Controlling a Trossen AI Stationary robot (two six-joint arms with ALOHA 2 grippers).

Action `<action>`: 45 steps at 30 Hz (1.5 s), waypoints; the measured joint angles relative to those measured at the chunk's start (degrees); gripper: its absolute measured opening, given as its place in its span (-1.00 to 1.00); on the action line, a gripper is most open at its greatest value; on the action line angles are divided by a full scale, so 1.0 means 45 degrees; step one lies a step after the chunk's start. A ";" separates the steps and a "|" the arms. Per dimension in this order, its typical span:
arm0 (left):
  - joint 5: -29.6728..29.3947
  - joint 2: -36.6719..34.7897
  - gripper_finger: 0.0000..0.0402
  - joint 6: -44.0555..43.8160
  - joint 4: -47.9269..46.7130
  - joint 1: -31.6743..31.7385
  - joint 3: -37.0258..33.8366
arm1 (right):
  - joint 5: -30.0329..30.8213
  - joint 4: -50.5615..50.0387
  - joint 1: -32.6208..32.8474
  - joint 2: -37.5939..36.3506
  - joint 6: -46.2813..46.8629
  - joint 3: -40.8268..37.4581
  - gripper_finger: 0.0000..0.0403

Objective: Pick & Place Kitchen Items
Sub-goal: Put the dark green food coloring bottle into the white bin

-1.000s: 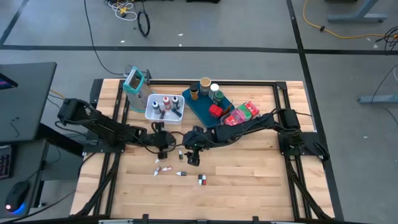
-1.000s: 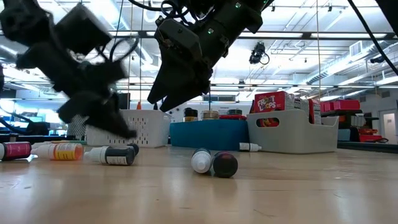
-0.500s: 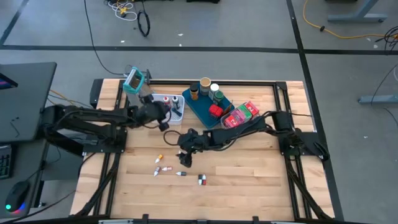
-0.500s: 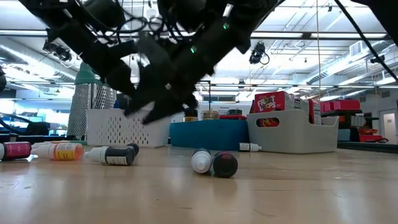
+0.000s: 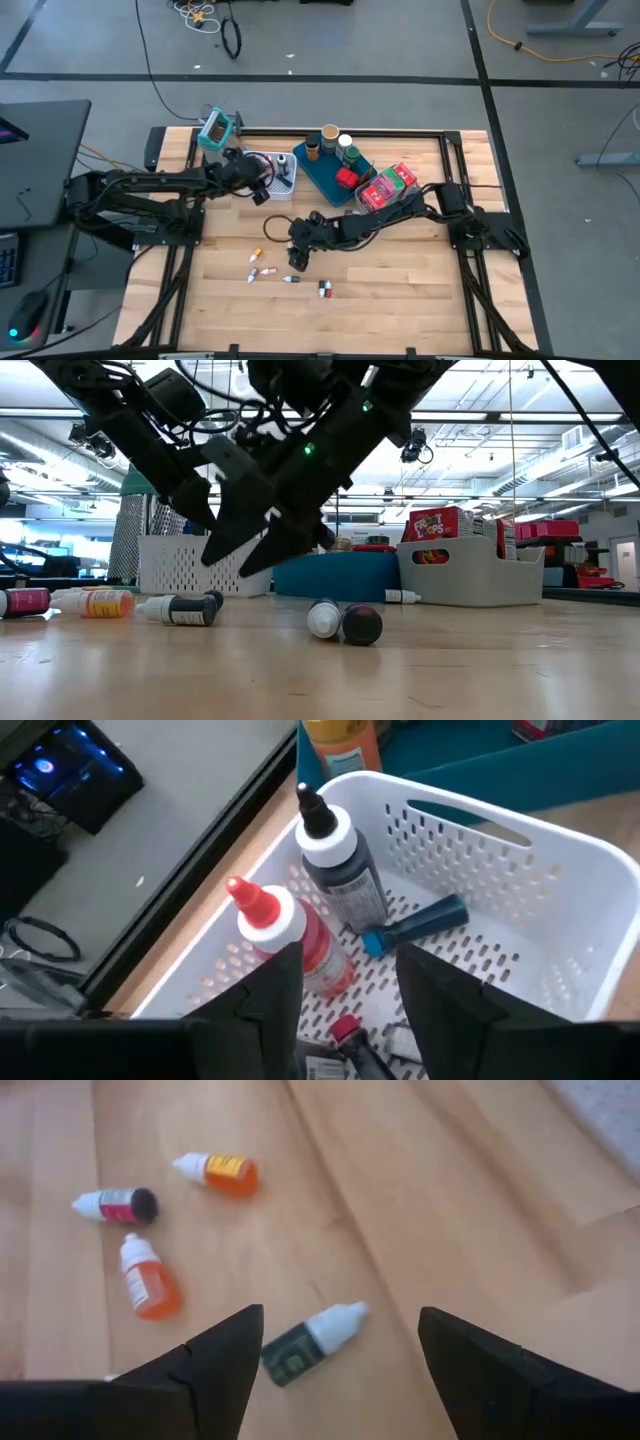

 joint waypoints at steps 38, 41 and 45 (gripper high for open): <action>0.0190 0.0000 -0.10 -0.0170 -0.0049 -0.0015 0.0000 | 0.0027 0.1257 0.0099 0.0988 -0.6687 -0.0039 0.24; 0.0190 0.0000 -0.10 -0.0170 -0.0049 -0.0015 0.0000 | -0.0387 0.1940 0.0090 0.0989 -0.7173 -0.0039 0.37; 0.0336 0.0000 -0.10 -0.0170 -0.0049 -0.0013 0.0000 | -0.1448 0.2356 -0.0110 0.1007 -0.7645 -0.0034 0.44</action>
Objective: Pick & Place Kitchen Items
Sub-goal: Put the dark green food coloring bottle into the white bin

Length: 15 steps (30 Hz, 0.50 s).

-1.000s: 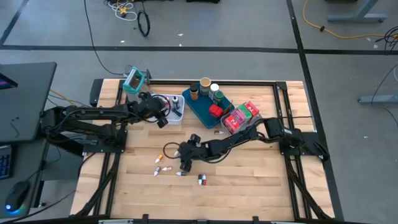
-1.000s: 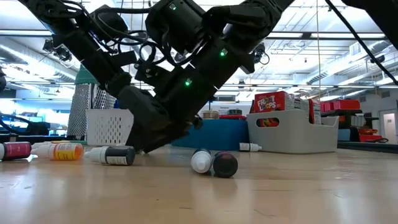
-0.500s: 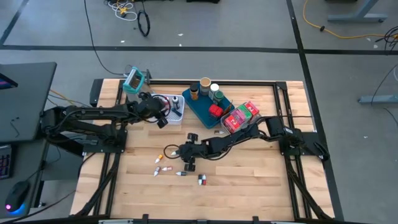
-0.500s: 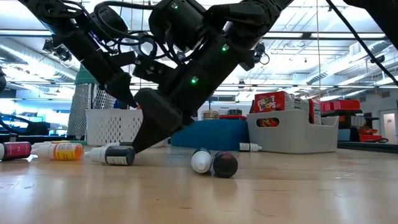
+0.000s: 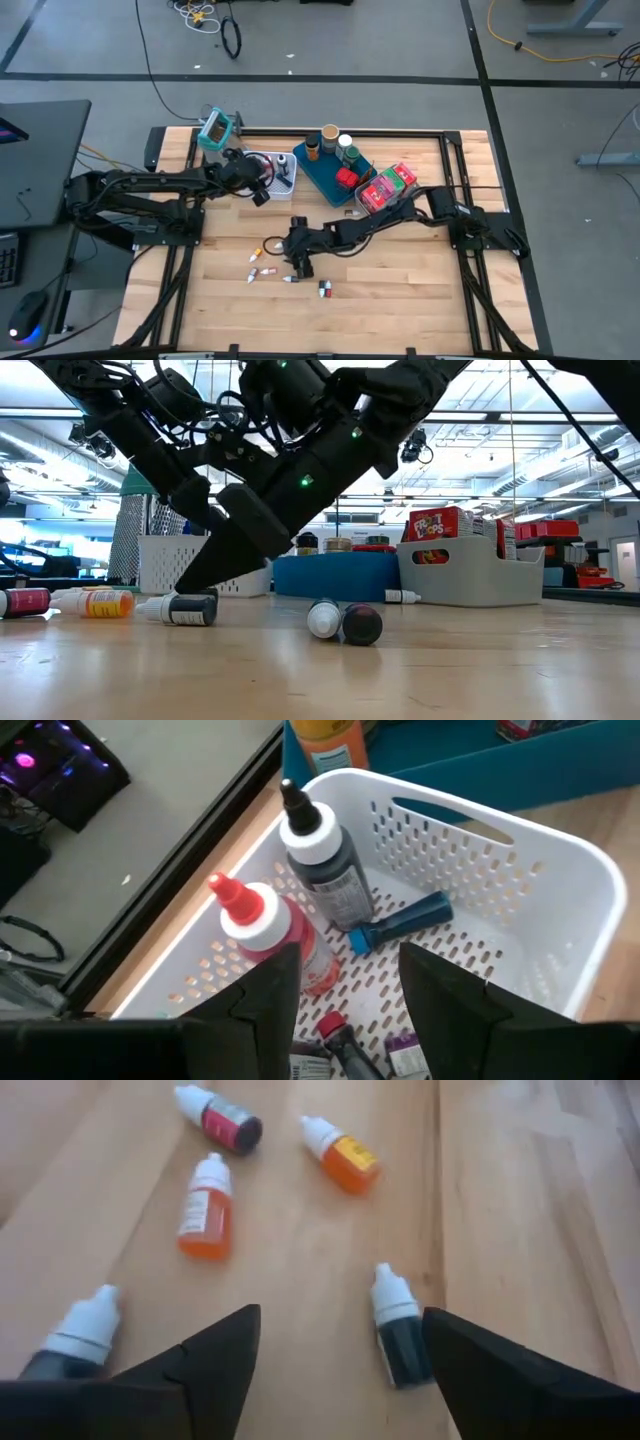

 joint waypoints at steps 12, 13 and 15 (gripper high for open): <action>0.0613 0.0000 -0.10 0.0001 -0.0001 0.0004 0.0000 | -0.1395 0.0234 -0.0923 0.0507 0.0408 0.0034 0.22; 0.0634 0.0000 -0.10 0.0024 -0.0005 -0.0001 0.0000 | -0.1517 0.0166 -0.0933 0.0510 0.0291 0.0039 0.18; 0.0646 0.0000 -0.10 0.0093 0.0005 -0.0021 0.0000 | -0.1646 0.0127 -0.0928 0.0574 -0.0004 0.0058 0.07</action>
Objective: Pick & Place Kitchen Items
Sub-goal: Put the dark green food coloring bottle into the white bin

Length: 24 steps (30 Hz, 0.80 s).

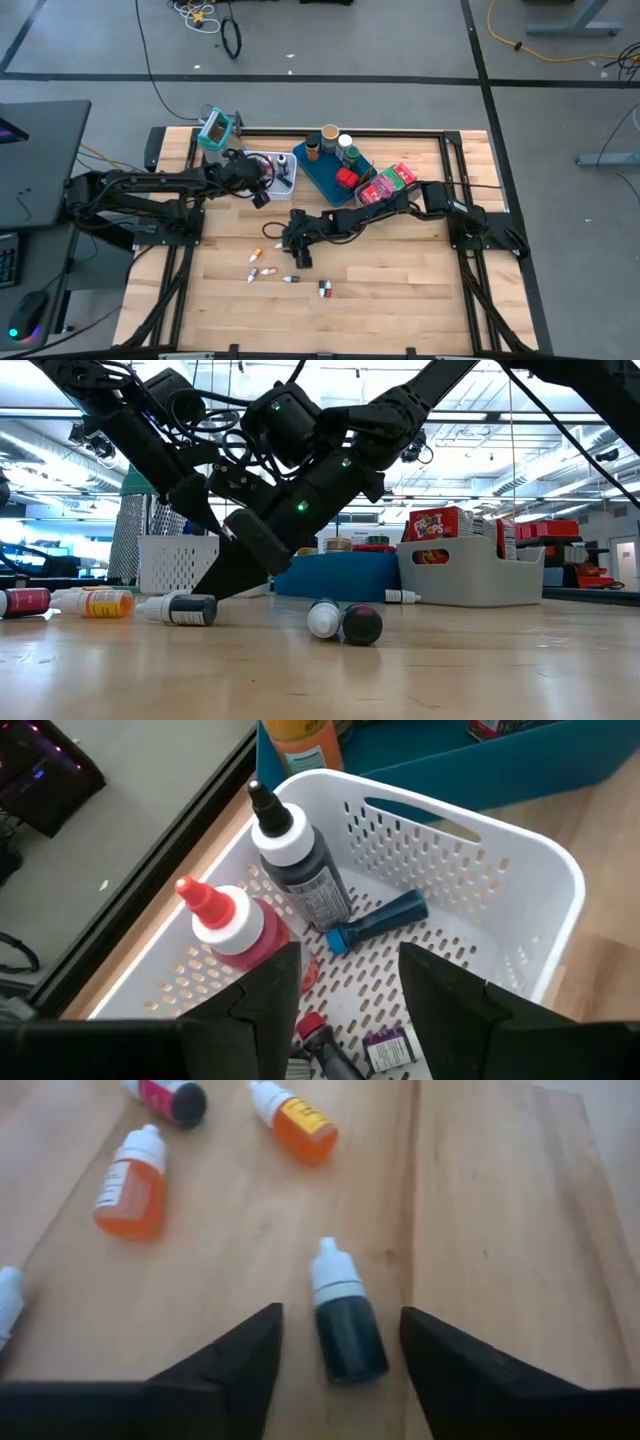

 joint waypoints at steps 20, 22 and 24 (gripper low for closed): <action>0.2782 -0.3010 -0.10 -0.5538 -0.3305 -0.3173 0.0005 | 0.3249 -0.0267 -0.0562 -0.1730 0.1061 -0.0034 -0.48; 0.2828 -0.2871 -0.10 -0.6109 -0.3264 -0.4062 0.0005 | 0.4066 -0.0169 -0.0840 -0.1994 0.0895 -0.0040 -0.49; 0.2785 -0.2605 -0.10 -0.6602 -0.3295 -0.4970 0.0005 | 0.4529 0.0345 -0.1149 -0.2204 0.0362 -0.0049 -0.53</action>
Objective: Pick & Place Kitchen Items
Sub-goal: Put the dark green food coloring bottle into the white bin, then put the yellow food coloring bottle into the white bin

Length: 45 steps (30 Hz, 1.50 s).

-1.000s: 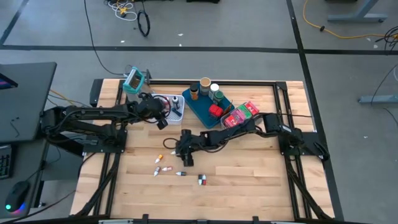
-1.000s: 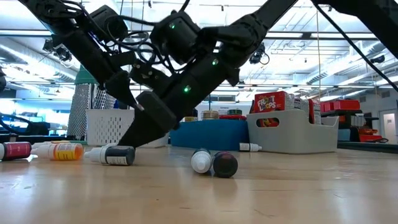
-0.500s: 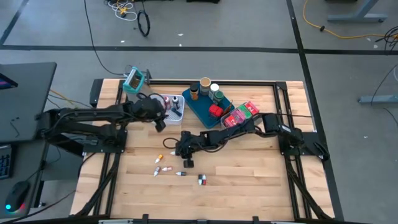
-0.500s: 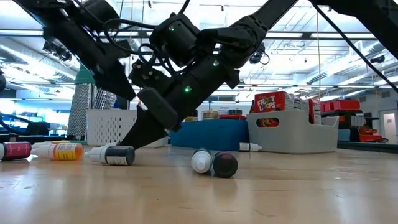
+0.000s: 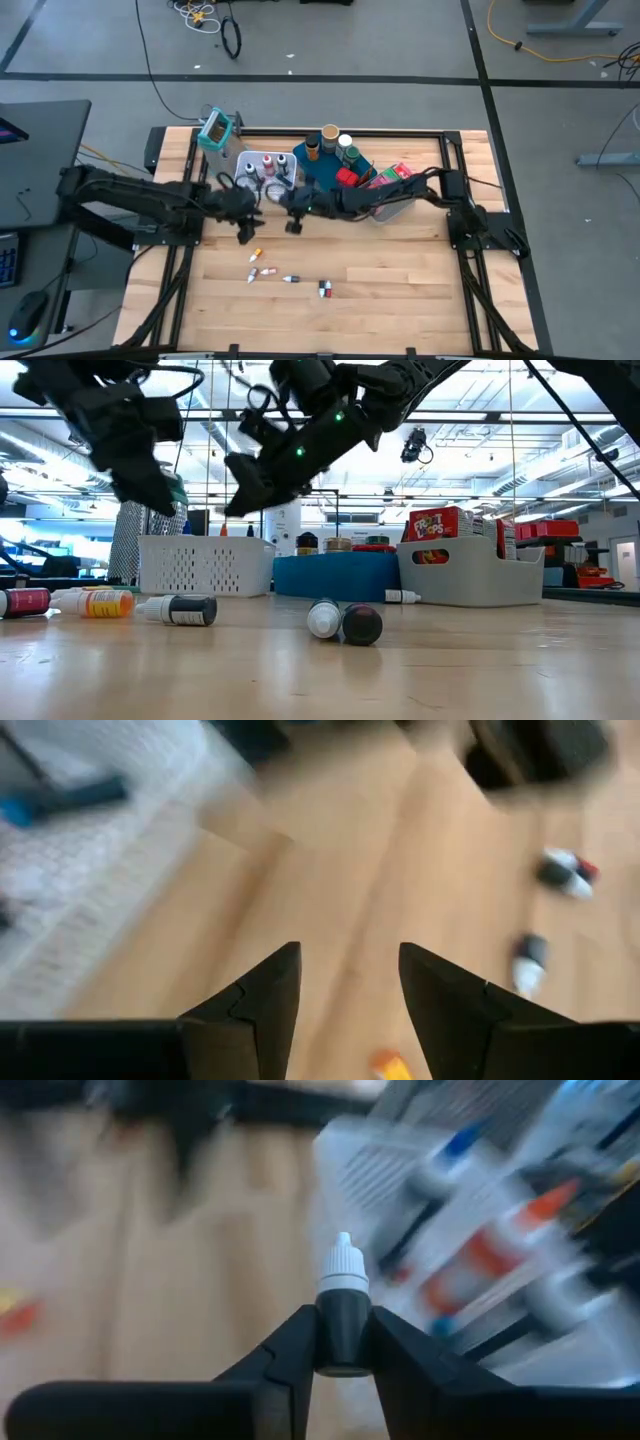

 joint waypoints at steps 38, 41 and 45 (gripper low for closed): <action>-0.3319 0.6944 -0.10 -0.6899 0.0017 -0.6500 0.0103 | -0.2348 0.0922 -0.2373 0.0193 0.0079 0.0015 -0.13; -0.3862 0.7090 -0.10 -0.6402 0.0182 -0.6522 0.0077 | -0.2351 0.0968 -0.2373 0.0193 0.0077 0.0015 -0.13; -0.4016 0.7140 -0.13 -0.5163 0.0556 -0.6493 0.0039 | -0.2818 0.0971 -0.2366 0.0188 0.0082 0.0015 -0.13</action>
